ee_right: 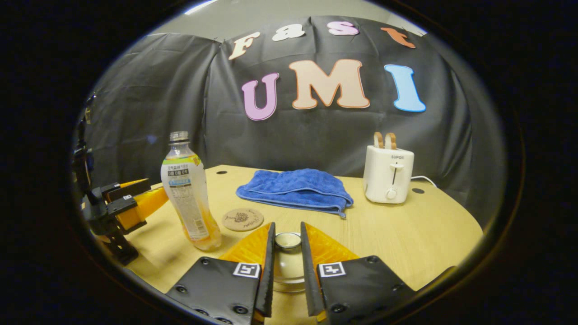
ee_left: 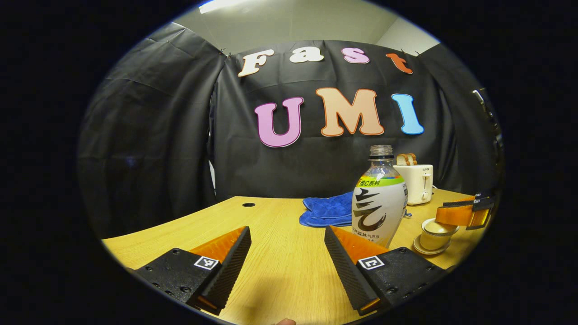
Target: Open the teacup lid with one hand, grasp the water bottle and pour water into the teacup with the other hand; after pouring, place the water bottle on the coaster and then close the teacup lid.
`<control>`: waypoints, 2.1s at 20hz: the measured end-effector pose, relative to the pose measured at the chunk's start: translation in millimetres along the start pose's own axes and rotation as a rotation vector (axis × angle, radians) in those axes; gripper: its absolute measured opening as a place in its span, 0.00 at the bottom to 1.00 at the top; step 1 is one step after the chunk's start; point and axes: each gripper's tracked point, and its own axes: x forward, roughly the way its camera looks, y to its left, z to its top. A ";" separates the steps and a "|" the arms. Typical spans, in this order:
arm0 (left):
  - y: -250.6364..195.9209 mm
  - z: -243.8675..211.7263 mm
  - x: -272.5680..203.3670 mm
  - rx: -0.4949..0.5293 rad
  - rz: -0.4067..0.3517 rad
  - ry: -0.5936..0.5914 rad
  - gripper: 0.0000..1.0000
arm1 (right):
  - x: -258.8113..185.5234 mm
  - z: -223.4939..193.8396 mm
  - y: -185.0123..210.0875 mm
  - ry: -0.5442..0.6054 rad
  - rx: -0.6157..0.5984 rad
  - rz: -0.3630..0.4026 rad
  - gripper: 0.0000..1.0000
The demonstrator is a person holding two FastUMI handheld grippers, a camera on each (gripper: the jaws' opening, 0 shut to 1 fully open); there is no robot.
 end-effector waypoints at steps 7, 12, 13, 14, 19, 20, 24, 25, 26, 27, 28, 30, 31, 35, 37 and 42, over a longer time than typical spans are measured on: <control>-8.6 -3.7 -2.9 0.005 -0.051 0.018 0.96 | -15.3 25.6 -4.9 -0.057 -0.001 0.001 0.32; -39.7 -0.6 -18.0 -0.019 -0.174 0.040 0.95 | -24.6 31.7 -16.1 -0.064 0.017 -0.007 0.32; -46.5 -0.8 -20.5 -0.018 -0.197 0.047 0.95 | -25.9 33.2 -19.3 -0.067 0.021 -0.010 0.32; -55.0 0.4 -22.8 -0.017 -0.221 0.052 0.96 | -27.8 33.6 -22.8 -0.070 0.022 -0.016 0.32; -84.1 -1.5 -26.1 -0.028 -0.309 0.078 0.96 | -33.4 25.1 -36.2 -0.059 0.039 -0.038 0.32; -87.4 -3.3 -25.1 -0.029 -0.317 0.086 0.96 | -35.0 25.3 -38.0 -0.057 0.038 -0.042 0.32; -96.8 -9.6 -16.0 -0.036 -0.339 0.115 0.96 | -41.5 29.1 -44.9 -0.070 0.046 -0.054 0.32; -98.6 -11.4 -15.2 -0.033 -0.345 0.119 0.96 | -43.8 29.7 -45.1 -0.074 0.047 -0.054 0.32; -99.5 -11.9 -14.1 -0.027 -0.347 0.122 0.96 | -45.7 30.2 -46.0 -0.075 0.044 -0.055 0.32; -99.9 -13.2 -10.6 -0.022 -0.346 0.123 0.96 | -47.4 29.2 -46.0 -0.075 0.040 -0.055 0.32; -100.7 -14.6 -7.8 -0.019 -0.343 0.127 0.96 | -48.6 29.4 -46.7 -0.076 0.037 -0.057 0.32; -101.3 -18.7 -3.8 -0.024 -0.336 0.139 0.91 | -50.9 29.5 -47.6 -0.079 0.031 -0.059 0.32; -100.9 -20.3 -1.4 -0.026 -0.330 0.144 0.87 | -52.0 29.4 -47.8 -0.081 0.029 -0.060 0.32; -107.7 -19.2 3.0 -0.021 -0.339 0.139 0.75 | -55.4 30.7 -51.4 -0.088 0.034 -0.063 0.32; -108.5 -19.4 7.2 -0.008 -0.336 0.134 0.67 | -56.6 30.0 -53.3 -0.089 0.040 -0.065 0.32; -108.8 -20.0 11.8 0.036 -0.340 0.145 0.59 | -60.4 30.5 -61.8 -0.090 0.046 -0.075 0.32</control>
